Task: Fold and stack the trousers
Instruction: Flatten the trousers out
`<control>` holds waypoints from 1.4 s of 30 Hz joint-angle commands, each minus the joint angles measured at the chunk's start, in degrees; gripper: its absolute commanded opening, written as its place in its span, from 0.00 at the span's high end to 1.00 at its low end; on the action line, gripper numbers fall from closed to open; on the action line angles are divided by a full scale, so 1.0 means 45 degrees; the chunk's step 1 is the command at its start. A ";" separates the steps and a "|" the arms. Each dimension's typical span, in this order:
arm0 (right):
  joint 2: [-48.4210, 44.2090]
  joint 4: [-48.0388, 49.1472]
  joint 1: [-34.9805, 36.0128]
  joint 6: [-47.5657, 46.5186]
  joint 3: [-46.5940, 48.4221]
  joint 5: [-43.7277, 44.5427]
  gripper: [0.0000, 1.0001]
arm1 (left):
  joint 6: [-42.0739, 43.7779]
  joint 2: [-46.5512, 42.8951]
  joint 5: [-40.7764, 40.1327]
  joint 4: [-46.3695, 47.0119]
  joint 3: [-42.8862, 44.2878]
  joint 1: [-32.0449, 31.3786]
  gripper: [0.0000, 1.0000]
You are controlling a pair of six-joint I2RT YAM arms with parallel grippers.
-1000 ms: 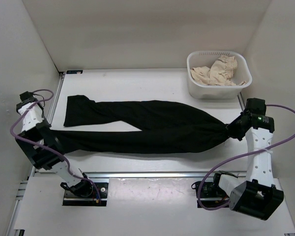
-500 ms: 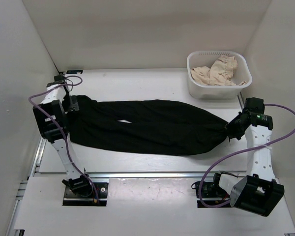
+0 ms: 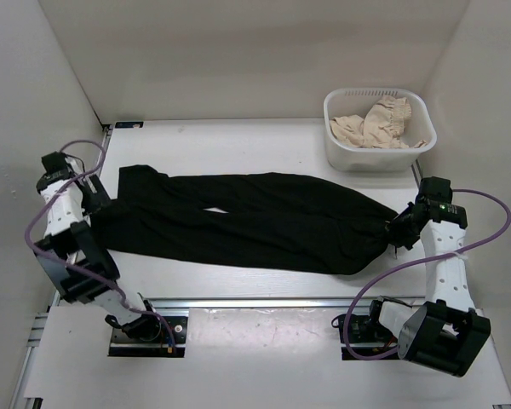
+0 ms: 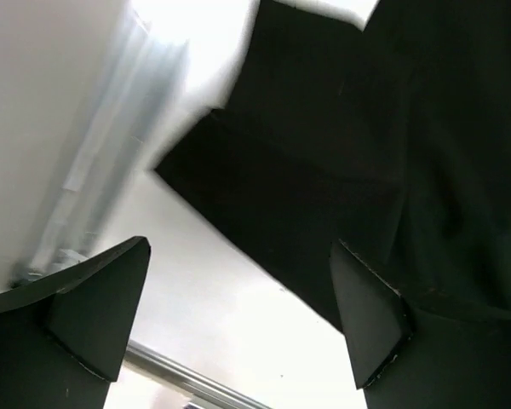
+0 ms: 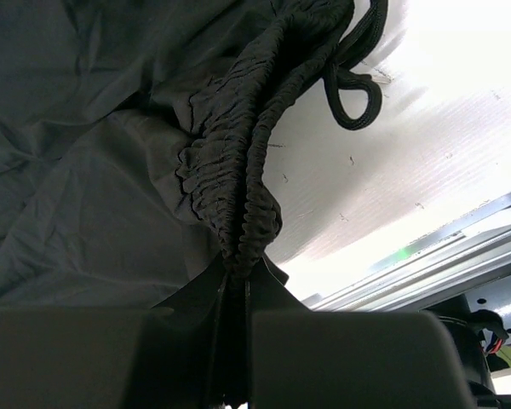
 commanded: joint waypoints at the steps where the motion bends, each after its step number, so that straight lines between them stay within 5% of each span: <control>1: -0.0208 0.0304 -0.0039 -0.0196 0.0104 -0.0111 1.00 | -0.0002 0.1467 0.0899 0.0551 -0.1180 0.0490 0.03; 15: -0.0501 0.0070 -0.0156 -0.0313 -0.0130 0.0358 1.00 | -0.0002 0.3752 -0.0270 0.1705 -0.1649 0.1175 0.00; 19: -0.0501 -0.0437 -0.0798 -0.0314 -0.0013 0.0358 1.00 | -0.0002 0.3854 -0.0503 0.1860 -0.2857 0.1388 0.86; 31: -0.1886 -0.2939 -0.2381 0.0640 -0.1105 -0.0052 1.00 | -0.0002 0.0104 -0.3494 0.1725 -0.5886 0.4613 0.86; 34: -0.3347 -0.3600 -0.2870 0.1695 -0.0992 0.1485 1.00 | -0.0002 -0.0365 -0.3787 0.1453 -0.6141 0.4925 0.86; 37: -0.3724 -0.3973 -0.2871 0.2224 -0.0716 0.2601 0.98 | -0.0002 -0.0367 -0.3787 0.1295 -0.6141 0.5062 0.74; 38: -0.3859 -0.4109 -0.2871 0.2225 -0.0716 0.2797 0.92 | -0.0002 -0.0367 -0.3651 0.1160 -0.6141 0.5062 0.62; 40: -0.3860 -0.4265 -0.2871 0.2225 -0.0871 0.2956 0.56 | -0.0002 -0.0211 -0.3650 0.0867 -0.6025 0.5179 0.35; 42: -0.3860 -0.4267 -0.2871 0.2438 -0.1027 0.3247 0.26 | -0.0002 -0.0211 -0.3320 0.0187 -0.5752 0.5179 0.26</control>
